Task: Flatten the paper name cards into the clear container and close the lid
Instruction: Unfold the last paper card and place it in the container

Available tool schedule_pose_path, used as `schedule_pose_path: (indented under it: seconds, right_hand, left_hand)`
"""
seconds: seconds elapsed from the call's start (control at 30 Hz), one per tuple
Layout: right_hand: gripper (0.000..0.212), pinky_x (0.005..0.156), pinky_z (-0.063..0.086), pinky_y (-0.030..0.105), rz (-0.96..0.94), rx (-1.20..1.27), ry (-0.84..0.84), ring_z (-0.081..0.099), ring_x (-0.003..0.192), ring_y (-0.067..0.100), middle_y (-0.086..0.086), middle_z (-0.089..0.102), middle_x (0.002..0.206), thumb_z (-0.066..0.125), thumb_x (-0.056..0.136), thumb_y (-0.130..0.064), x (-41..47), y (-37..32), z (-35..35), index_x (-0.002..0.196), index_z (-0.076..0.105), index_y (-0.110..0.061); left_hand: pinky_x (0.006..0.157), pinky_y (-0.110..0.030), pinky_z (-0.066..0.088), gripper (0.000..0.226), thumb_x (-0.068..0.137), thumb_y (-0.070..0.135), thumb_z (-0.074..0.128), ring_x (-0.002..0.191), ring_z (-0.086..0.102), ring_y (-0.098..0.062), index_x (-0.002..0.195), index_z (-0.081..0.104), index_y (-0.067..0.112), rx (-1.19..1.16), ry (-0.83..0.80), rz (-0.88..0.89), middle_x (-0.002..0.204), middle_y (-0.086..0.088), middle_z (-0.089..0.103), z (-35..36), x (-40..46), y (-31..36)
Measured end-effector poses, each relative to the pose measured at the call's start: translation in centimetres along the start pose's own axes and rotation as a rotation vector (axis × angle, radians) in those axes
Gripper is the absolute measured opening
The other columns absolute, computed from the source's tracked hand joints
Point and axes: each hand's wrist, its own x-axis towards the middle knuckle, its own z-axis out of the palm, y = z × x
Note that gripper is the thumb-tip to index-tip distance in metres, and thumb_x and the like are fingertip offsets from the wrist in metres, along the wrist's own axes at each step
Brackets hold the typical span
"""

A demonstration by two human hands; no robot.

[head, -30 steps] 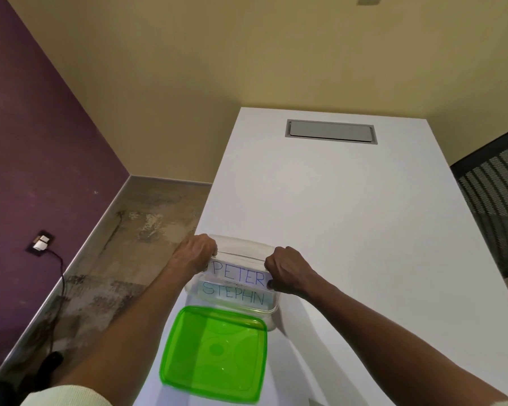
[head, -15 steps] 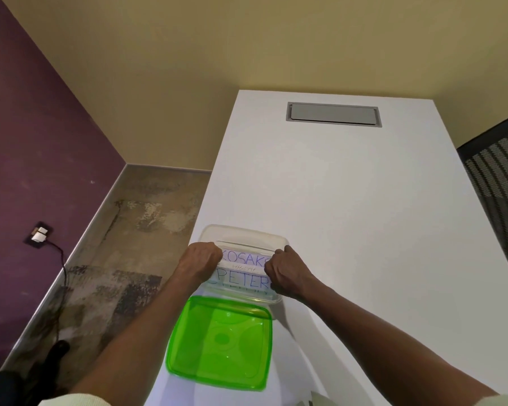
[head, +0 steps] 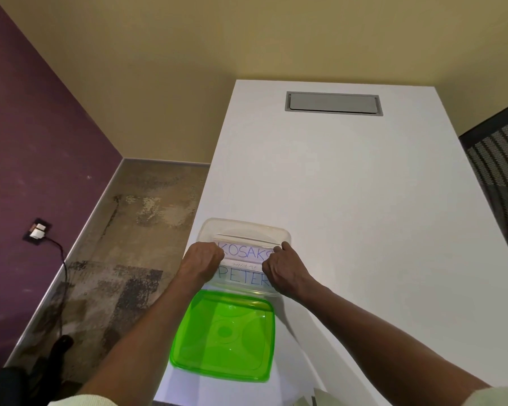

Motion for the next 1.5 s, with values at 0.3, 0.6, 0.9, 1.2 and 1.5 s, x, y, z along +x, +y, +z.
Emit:
schedule_pose_path:
  seconds: [0.3,0.6,0.9,1.2,1.5]
  right_hand:
    - [0.037,0.061,0.02,0.032,0.006,-0.044,0.033,0.046,0.047,0.02,0.003,0.047,0.042,0.028,0.074,-0.007,0.4,-0.6,0.8,0.047,0.051,-0.018]
    - [0.028,0.056,0.034,0.026,0.021,-0.038,-0.058,0.044,0.045,0.019,0.001,0.047,0.041,0.074,0.057,-0.009,0.1,-0.6,0.5,0.046,0.05,-0.019]
    - [0.03,0.057,0.04,0.028,0.124,0.092,-0.011,0.057,0.056,0.026,0.005,0.059,0.048,0.082,0.057,-0.035,0.0,0.5,-1.3,0.053,0.059,-0.015]
    - [0.017,0.048,0.035,0.032,0.367,0.262,0.193,0.052,0.059,0.03,0.008,0.054,0.06,0.067,0.075,-0.017,-0.6,1.7,-3.1,0.066,0.053,-0.011]
    - [0.024,0.068,0.039,0.033,0.753,0.66,0.058,0.057,0.089,0.038,0.023,0.061,0.09,0.049,0.089,-0.02,-2.4,2.3,-0.3,0.081,0.058,0.0]
  left_hand:
    - [0.036,-0.014,0.034,0.039,0.021,0.009,0.088,0.028,0.05,-0.018,0.037,0.054,0.019,-0.091,0.143,0.025,0.037,0.001,0.05,1.3,0.2,0.1]
    - [0.036,-0.015,0.035,0.041,0.017,0.011,0.089,0.031,0.051,-0.016,0.038,0.054,0.019,-0.084,0.171,-0.008,0.038,0.003,0.05,1.5,0.1,0.7]
    - [0.075,-0.032,0.051,0.022,0.079,0.008,0.068,0.092,0.067,-0.029,0.1,0.068,0.014,-0.14,0.163,-0.127,0.097,-0.01,0.069,-1.8,0.0,-0.4]
    - [0.062,-0.035,0.051,0.013,0.084,0.007,0.065,0.078,0.065,-0.035,0.095,0.072,0.008,-0.626,0.421,-0.414,0.089,-0.017,0.071,-2.4,-0.1,-2.8]
    - [0.053,-0.03,0.038,0.032,0.089,0.013,0.058,0.059,0.053,-0.027,0.058,0.063,0.006,-0.879,0.329,-0.698,0.062,-0.012,0.059,0.9,-1.5,-3.9]
